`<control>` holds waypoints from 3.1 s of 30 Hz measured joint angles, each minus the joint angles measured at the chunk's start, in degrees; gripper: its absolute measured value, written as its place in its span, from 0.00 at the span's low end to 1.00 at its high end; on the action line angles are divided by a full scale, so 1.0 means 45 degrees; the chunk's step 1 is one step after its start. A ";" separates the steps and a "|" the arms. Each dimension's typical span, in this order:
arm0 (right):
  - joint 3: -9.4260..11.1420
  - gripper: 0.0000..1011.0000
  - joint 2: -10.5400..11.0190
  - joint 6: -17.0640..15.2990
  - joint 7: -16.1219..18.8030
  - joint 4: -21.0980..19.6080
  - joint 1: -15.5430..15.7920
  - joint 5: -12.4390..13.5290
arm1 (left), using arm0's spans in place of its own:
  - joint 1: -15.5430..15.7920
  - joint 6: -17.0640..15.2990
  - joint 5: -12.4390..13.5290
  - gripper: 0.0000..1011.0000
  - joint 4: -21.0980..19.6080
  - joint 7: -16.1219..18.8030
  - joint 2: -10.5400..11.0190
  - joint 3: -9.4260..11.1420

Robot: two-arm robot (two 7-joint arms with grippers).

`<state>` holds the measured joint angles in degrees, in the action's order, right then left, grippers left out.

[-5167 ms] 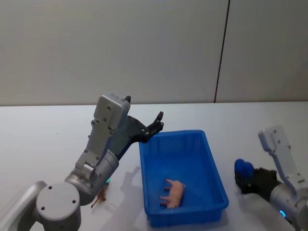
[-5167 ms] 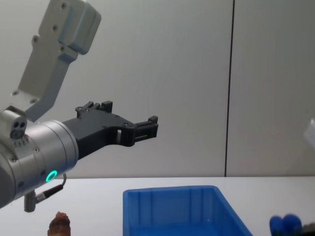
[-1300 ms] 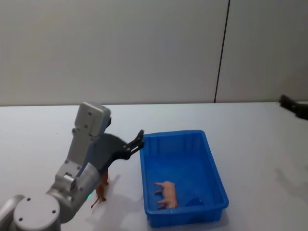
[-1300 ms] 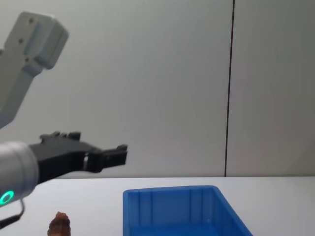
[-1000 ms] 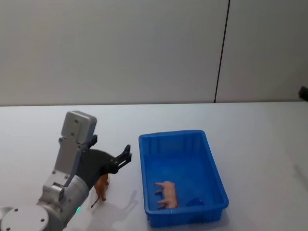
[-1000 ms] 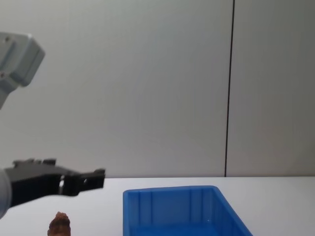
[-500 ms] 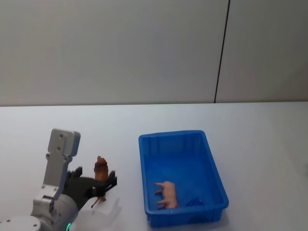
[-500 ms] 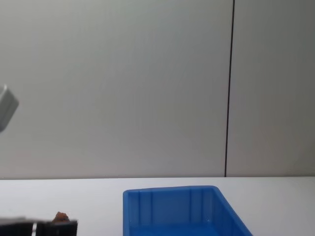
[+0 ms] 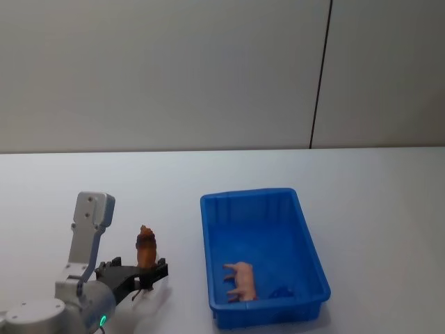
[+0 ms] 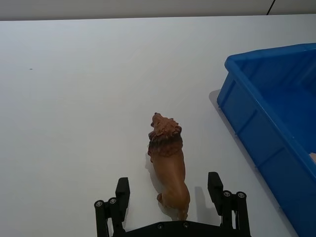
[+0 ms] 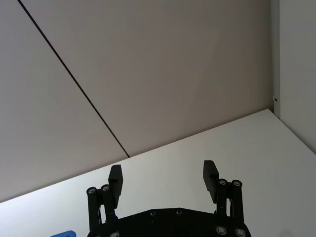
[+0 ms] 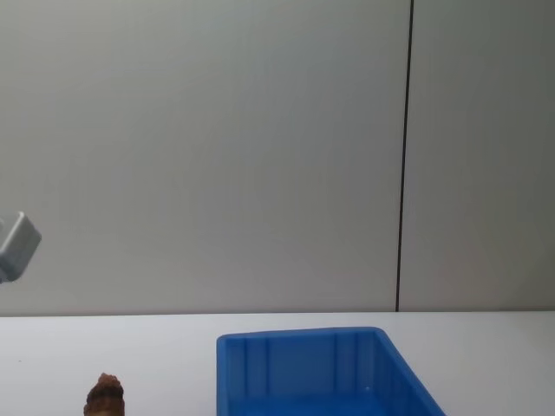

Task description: Pick up the two dolls from the table and place them into the box.

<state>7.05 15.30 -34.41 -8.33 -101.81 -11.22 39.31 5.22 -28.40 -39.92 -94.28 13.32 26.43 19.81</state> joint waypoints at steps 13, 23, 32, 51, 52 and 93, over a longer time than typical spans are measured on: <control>0.0033 0.99 0.0014 0.0031 -0.0035 0.0006 -0.0005 0.0027 | 0.0885 -0.0583 0.0060 0.99 0.1210 -0.0441 -0.0554 -0.0064; 0.0044 0.99 0.0018 0.0043 -0.0047 0.0006 -0.0005 0.0042 | 0.1182 -0.0804 0.0106 0.79 0.1594 -0.0552 -0.0732 -0.0085; 0.0046 0.99 0.0018 0.0044 -0.0051 0.0005 -0.0005 0.0042 | 0.1308 -0.0890 0.0123 0.54 0.1745 -0.0612 -0.0808 -0.0097; 0.0046 0.99 0.0018 0.0042 -0.0049 0.0005 -0.0004 0.0041 | 0.1244 -0.0089 0.0772 0.34 0.1288 -0.0869 -0.0715 -0.0128; 0.0046 0.99 0.0018 0.0043 -0.0049 0.0005 -0.0004 0.0041 | 0.1244 -0.0020 0.0816 0.34 0.1250 -0.0899 -0.0710 -0.0131; 0.0045 0.99 0.0017 0.0041 -0.0049 0.0005 -0.0004 0.0041 | 0.3887 0.1235 0.1513 0.34 0.2830 -0.7694 -0.1750 -0.0005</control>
<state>7.25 15.38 -34.22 -8.55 -101.79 -11.23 39.49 22.71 -22.84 -33.11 -81.54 -21.31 18.56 19.78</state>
